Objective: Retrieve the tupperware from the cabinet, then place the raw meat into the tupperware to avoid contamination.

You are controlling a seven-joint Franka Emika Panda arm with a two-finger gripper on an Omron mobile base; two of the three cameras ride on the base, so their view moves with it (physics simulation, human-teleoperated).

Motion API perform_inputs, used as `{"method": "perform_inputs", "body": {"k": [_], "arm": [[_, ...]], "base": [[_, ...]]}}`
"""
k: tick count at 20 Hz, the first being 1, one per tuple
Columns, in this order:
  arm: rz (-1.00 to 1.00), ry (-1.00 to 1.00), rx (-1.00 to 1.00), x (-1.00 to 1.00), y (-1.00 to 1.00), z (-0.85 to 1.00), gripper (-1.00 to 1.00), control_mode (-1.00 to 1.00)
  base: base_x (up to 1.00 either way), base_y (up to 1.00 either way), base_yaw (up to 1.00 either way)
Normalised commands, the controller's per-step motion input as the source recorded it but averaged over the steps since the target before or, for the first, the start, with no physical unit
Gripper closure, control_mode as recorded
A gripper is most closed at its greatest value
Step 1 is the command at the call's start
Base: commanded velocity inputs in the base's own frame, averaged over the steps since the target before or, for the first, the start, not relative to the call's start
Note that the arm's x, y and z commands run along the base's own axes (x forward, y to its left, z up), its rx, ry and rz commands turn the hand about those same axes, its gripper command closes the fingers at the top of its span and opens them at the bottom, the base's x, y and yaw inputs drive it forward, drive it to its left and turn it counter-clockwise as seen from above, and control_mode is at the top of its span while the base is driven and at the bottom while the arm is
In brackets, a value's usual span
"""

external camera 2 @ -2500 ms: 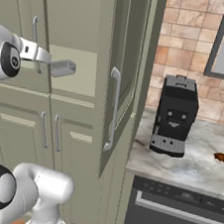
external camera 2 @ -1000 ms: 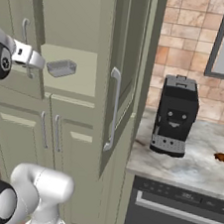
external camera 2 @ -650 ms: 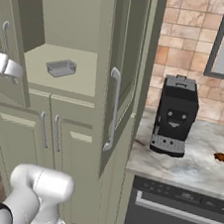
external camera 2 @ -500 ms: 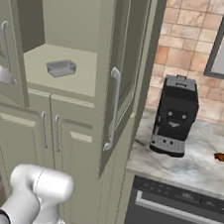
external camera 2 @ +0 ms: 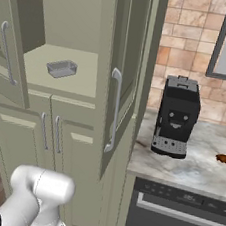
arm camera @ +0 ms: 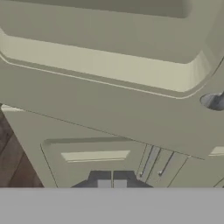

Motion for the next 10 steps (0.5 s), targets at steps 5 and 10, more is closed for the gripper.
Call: {"method": "perform_inputs", "body": {"k": [5, 10], "arm": [[0.00, 0.00, 0.00, -0.39, -0.07, 0.02, 1.00, -1.00], [0.00, 0.03, 0.02, -0.42, -0.22, 0.13, -1.00, -1.00]], "base": [[0.00, 0.00, 0.00], [0.00, 0.00, 0.00]]}}
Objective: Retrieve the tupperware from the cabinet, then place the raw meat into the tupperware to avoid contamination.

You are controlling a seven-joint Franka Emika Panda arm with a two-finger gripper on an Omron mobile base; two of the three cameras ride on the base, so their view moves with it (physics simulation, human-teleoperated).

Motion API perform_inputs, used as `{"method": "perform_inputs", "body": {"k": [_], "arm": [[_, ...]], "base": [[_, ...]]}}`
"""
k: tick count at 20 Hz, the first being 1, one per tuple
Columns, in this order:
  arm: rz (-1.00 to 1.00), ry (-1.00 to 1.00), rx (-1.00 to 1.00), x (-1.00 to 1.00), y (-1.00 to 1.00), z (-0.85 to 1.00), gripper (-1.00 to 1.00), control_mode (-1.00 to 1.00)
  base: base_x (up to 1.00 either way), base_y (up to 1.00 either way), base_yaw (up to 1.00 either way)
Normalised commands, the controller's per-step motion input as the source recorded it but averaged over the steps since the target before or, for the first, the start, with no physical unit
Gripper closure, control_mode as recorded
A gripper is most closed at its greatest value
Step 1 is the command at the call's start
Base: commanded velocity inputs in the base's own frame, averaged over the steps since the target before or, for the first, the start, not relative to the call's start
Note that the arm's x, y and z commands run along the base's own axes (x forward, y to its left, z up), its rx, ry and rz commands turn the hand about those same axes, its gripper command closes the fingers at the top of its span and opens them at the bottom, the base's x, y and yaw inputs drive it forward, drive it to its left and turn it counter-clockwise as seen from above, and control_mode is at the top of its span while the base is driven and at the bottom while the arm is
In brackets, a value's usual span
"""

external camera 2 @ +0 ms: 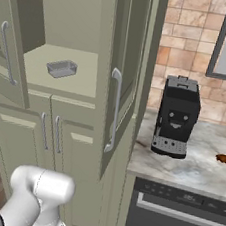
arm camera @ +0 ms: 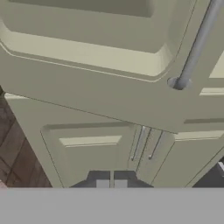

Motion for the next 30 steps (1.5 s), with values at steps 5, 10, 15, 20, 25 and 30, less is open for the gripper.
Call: {"method": "perform_inputs", "body": {"k": [5, 10, 15, 20, 25, 30], "arm": [[0.06, 0.00, 0.06, -0.16, -0.56, 0.05, -1.00, -1.00], [0.05, 0.02, 0.18, -0.06, -0.77, 0.00, -1.00, -1.00], [-0.03, 0.01, 0.34, 0.02, -0.79, 0.00, -1.00, -1.00], [-0.07, 0.00, 0.41, 0.03, -0.63, 0.01, -1.00, -1.00], [-0.02, 0.00, 0.41, 0.19, -0.52, 0.13, -1.00, -1.00], [-0.02, 0.01, 0.25, 0.19, -0.50, 0.28, -1.00, -1.00]], "base": [[0.00, 0.00, 0.00], [0.00, 0.00, 0.00], [0.00, 0.00, 0.00], [0.00, 0.00, 0.00], [0.00, 0.00, 0.00], [0.00, 0.00, 0.00]]}}
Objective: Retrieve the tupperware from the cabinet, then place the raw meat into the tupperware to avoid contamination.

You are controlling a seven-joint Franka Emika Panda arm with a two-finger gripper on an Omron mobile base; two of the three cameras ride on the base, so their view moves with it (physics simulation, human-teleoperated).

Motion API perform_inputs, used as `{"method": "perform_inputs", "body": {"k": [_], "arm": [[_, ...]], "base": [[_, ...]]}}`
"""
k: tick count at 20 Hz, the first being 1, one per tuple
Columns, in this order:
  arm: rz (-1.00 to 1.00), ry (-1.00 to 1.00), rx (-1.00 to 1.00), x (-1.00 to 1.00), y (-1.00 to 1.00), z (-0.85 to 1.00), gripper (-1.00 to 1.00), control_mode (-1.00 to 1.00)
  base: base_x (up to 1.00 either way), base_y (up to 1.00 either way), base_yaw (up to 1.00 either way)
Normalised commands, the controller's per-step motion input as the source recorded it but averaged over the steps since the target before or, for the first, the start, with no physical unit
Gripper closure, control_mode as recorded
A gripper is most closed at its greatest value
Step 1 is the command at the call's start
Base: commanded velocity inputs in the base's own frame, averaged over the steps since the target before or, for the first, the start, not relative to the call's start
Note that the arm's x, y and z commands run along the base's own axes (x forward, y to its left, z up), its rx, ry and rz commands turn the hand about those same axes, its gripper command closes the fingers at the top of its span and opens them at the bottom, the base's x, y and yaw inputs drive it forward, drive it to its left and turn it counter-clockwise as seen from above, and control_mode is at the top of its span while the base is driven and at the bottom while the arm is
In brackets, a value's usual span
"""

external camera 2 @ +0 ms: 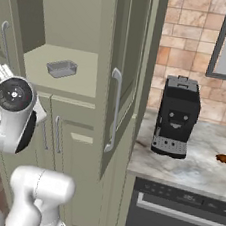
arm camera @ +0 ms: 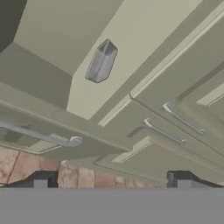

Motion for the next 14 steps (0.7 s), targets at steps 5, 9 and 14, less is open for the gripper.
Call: {"method": "perform_inputs", "body": {"k": [5, 9, 14], "arm": [[0.00, 0.04, 0.12, 0.36, -0.33, 0.12, -1.00, -1.00], [-0.01, 0.10, 0.04, 0.47, -0.12, 0.03, -1.00, -1.00], [-0.03, 0.08, 0.00, 0.72, 0.10, 0.00, -1.00, -1.00]], "base": [[0.00, 0.00, 0.00], [0.00, 0.00, 0.00], [0.00, 0.00, 0.00]]}}
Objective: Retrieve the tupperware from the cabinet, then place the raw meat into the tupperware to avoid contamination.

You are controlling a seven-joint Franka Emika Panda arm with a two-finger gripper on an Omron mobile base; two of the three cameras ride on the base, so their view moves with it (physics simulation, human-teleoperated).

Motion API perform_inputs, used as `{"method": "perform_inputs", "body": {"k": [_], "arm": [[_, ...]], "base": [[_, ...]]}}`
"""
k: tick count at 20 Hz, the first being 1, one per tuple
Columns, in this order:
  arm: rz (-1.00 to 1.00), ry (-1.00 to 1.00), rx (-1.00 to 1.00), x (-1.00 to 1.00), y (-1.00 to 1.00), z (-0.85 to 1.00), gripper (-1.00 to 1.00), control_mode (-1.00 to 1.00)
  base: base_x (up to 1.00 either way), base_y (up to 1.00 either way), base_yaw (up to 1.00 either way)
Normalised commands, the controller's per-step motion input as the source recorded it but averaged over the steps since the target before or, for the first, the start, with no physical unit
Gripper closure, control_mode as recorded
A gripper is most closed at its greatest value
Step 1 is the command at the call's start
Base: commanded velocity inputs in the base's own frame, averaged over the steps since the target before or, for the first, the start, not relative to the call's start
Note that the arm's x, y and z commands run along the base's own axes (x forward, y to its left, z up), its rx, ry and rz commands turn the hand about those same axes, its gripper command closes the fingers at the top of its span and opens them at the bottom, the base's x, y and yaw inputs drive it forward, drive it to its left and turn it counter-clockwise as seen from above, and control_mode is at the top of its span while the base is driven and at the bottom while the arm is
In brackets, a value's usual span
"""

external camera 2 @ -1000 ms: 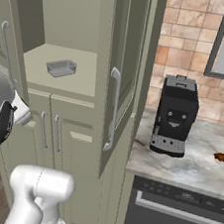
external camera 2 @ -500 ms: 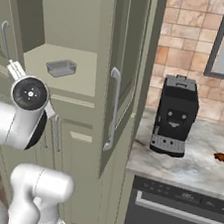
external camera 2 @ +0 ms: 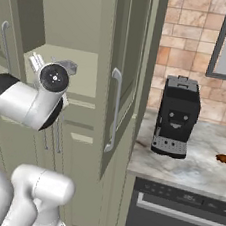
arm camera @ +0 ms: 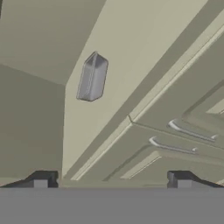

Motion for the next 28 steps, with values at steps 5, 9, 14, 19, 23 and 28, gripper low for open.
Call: {"method": "perform_inputs", "body": {"k": [5, 9, 14, 19, 23, 28], "arm": [[-0.02, 0.05, 0.00, 0.59, 0.10, -0.02, -1.00, -1.00], [0.01, 0.07, 0.13, 0.42, 0.13, -0.03, -1.00, -1.00], [0.11, 0.16, 0.22, 0.36, 0.31, -0.04, -1.00, -1.00], [0.12, 0.11, 0.17, 0.27, 0.37, -0.01, -1.00, -1.00], [0.20, 0.12, 0.13, 0.09, 0.23, 0.00, -1.00, -1.00], [0.26, 0.16, 0.08, 0.00, 0.39, -0.03, -1.00, -1.00]], "base": [[0.00, 0.00, 0.00], [0.00, 0.00, 0.00], [0.00, 0.00, 0.00], [0.00, 0.00, 0.00], [0.00, 0.00, 0.00], [0.00, 0.00, 0.00]]}}
